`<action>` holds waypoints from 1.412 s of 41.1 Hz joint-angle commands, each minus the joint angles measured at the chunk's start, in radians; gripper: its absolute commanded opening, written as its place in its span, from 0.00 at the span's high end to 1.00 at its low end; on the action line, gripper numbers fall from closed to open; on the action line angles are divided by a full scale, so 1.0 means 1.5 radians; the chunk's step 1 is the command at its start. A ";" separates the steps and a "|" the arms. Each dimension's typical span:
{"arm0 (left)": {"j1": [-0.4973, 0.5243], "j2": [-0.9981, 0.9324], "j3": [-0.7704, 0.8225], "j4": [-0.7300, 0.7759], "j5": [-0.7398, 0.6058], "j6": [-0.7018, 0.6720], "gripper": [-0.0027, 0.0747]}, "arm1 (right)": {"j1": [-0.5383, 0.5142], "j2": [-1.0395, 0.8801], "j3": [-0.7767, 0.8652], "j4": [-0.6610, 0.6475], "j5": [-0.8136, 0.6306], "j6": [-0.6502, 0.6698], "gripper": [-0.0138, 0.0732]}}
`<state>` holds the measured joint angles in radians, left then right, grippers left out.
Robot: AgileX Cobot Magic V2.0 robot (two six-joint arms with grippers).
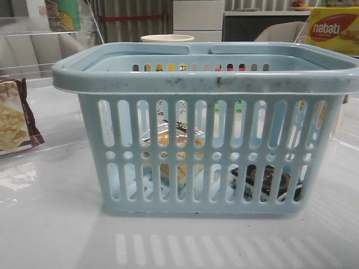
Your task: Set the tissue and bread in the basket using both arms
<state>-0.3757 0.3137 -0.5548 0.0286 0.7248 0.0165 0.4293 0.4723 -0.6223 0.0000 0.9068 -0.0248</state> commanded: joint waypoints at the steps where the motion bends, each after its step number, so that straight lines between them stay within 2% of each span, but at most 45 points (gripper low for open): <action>1: 0.058 -0.051 0.045 -0.039 -0.152 0.064 0.84 | -0.004 0.002 -0.016 -0.007 -0.039 -0.003 0.78; 8: 0.132 -0.136 0.167 -0.039 -0.288 0.064 0.84 | -0.004 0.002 -0.016 -0.007 -0.039 -0.003 0.78; 21: 0.140 -0.211 0.376 -0.040 -0.545 0.063 0.84 | -0.004 0.002 -0.016 -0.007 -0.039 -0.003 0.78; 23: 0.145 -0.221 0.372 -0.040 -0.519 0.063 0.84 | -0.004 0.002 -0.016 -0.007 -0.039 -0.003 0.78; 30: 0.171 -0.225 0.375 -0.040 -0.537 0.061 0.84 | -0.004 0.002 -0.016 -0.007 -0.037 -0.003 0.78; 58: 0.170 -0.224 0.375 -0.040 -0.537 0.061 0.84 | -0.004 0.002 -0.016 -0.007 -0.035 -0.003 0.78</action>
<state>-0.1214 -0.0062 0.0074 -0.0211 0.0081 0.1099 0.4293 0.4723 -0.6201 0.0000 0.9167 -0.0248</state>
